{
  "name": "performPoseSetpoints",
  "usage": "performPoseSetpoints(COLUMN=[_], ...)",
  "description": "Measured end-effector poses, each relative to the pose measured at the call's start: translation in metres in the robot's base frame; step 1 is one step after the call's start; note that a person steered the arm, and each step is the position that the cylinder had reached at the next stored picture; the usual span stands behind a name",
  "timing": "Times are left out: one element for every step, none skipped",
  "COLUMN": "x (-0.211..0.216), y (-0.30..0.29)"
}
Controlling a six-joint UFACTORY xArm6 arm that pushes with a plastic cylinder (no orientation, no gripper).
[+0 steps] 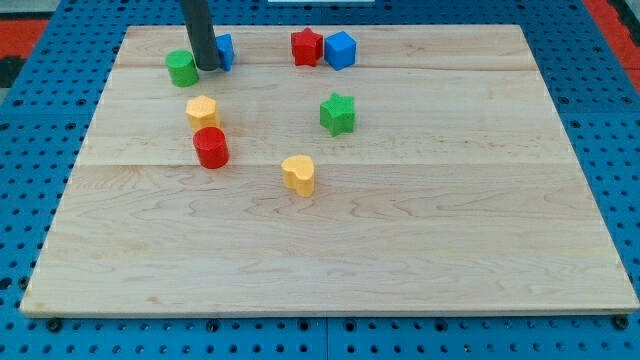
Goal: Move the blue triangle towards left side of red star
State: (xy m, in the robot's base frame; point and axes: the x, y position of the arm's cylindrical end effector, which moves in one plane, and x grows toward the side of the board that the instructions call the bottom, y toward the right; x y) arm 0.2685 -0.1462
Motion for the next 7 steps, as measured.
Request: performPoseSetpoints(x=[-0.010,-0.001,0.014,-0.014,-0.047,-0.067,-0.063], y=[0.020,0.017,-0.042,-0.056,-0.034,0.010,0.038])
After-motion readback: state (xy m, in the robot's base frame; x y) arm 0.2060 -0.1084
